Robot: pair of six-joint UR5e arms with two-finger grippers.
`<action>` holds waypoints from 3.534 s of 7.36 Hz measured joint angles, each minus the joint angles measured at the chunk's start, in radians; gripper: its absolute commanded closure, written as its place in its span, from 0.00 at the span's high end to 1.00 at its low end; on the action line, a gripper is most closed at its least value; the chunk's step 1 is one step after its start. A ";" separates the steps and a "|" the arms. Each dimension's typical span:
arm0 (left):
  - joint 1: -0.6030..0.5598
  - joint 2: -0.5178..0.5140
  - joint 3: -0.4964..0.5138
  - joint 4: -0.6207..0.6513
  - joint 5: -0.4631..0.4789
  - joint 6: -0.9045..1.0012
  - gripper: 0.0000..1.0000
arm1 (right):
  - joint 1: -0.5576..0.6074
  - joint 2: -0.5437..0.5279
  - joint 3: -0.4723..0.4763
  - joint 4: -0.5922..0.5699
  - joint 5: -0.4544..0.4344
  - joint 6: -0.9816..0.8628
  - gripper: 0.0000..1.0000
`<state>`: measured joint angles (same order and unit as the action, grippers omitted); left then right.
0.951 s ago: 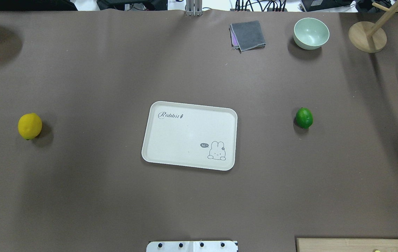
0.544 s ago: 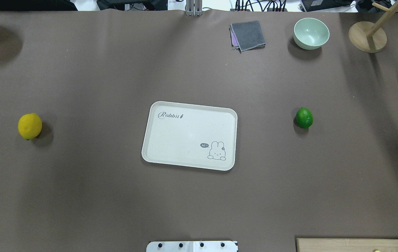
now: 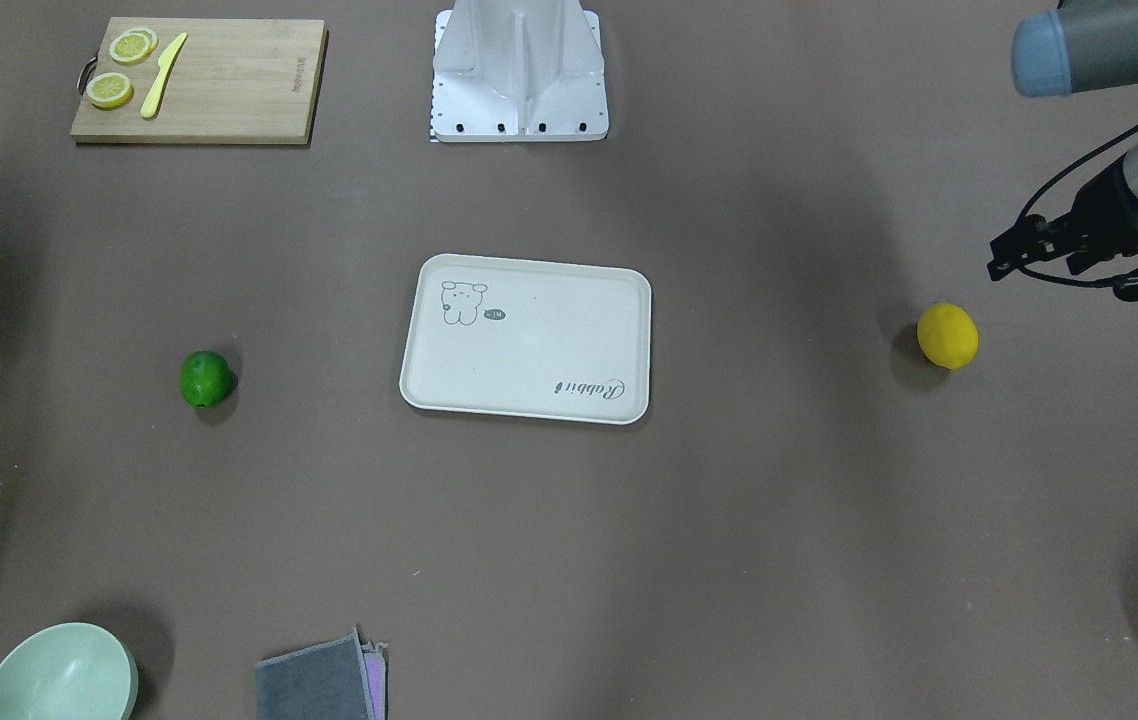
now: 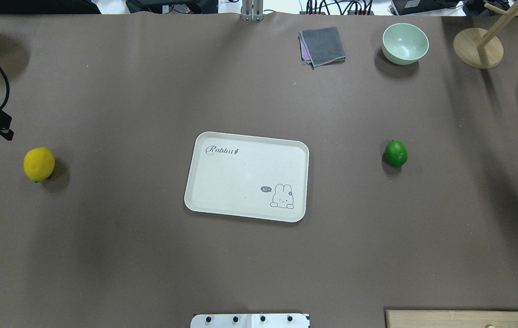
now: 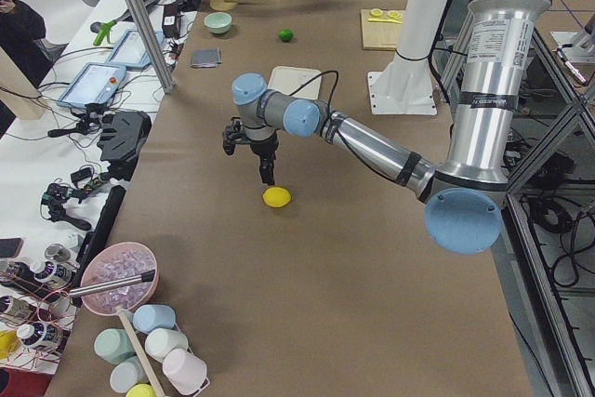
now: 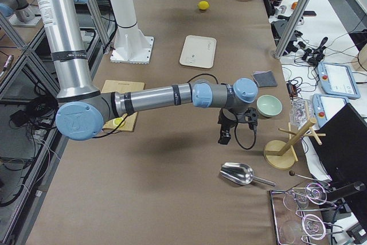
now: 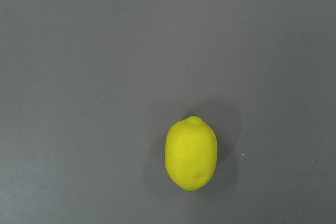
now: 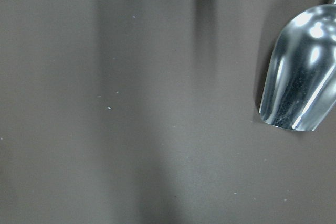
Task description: Place all lemons on tray
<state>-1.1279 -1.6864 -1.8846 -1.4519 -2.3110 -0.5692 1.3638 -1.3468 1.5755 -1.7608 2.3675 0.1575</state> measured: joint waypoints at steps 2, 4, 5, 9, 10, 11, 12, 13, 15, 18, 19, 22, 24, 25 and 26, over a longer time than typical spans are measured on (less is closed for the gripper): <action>0.029 0.005 0.080 -0.133 0.001 -0.029 0.97 | -0.091 0.071 -0.002 0.004 0.000 0.138 0.99; 0.059 0.002 0.138 -0.185 0.014 -0.044 0.97 | -0.170 0.122 -0.007 0.010 0.002 0.226 0.99; 0.078 0.000 0.166 -0.218 0.030 -0.069 0.97 | -0.206 0.146 -0.013 0.012 0.007 0.241 0.99; 0.136 -0.011 0.303 -0.426 0.045 -0.201 0.95 | -0.331 0.274 -0.127 0.013 0.041 0.250 0.99; 0.142 -0.017 0.312 -0.435 0.045 -0.215 0.86 | -0.353 0.296 -0.159 0.013 0.052 0.250 0.99; 0.145 -0.019 0.316 -0.438 0.045 -0.224 0.76 | -0.366 0.306 -0.184 0.011 0.064 0.250 0.99; 0.147 -0.020 0.316 -0.439 0.045 -0.229 0.46 | -0.377 0.309 -0.205 0.009 0.074 0.250 0.98; 0.147 -0.019 0.314 -0.440 0.045 -0.232 0.00 | -0.393 0.308 -0.216 0.008 0.079 0.251 0.98; 0.147 -0.017 0.307 -0.440 0.044 -0.234 0.00 | -0.416 0.307 -0.236 0.007 0.090 0.262 0.96; 0.142 -0.016 0.292 -0.427 0.016 -0.222 0.00 | -0.418 0.306 -0.249 -0.009 0.104 0.269 0.90; 0.123 -0.017 0.289 -0.408 -0.016 -0.210 0.00 | -0.420 0.303 -0.250 -0.020 0.106 0.269 0.89; -0.008 -0.087 0.251 -0.149 -0.082 -0.014 0.00 | -0.438 0.305 -0.257 -0.040 0.107 0.267 0.77; -0.080 -0.225 0.242 0.119 -0.084 0.126 0.00 | -0.450 0.307 -0.264 -0.049 0.108 0.264 0.23; -0.093 -0.287 0.241 0.206 -0.083 0.147 0.00 | -0.452 0.308 -0.264 -0.062 0.120 0.263 0.17; -0.095 -0.345 0.243 0.270 -0.082 0.143 0.00 | -0.450 0.309 -0.264 -0.077 0.140 0.262 0.14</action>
<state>-1.2224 -2.0312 -1.6417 -1.1815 -2.3933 -0.4262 0.9143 -1.0373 1.3111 -1.8380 2.5071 0.4194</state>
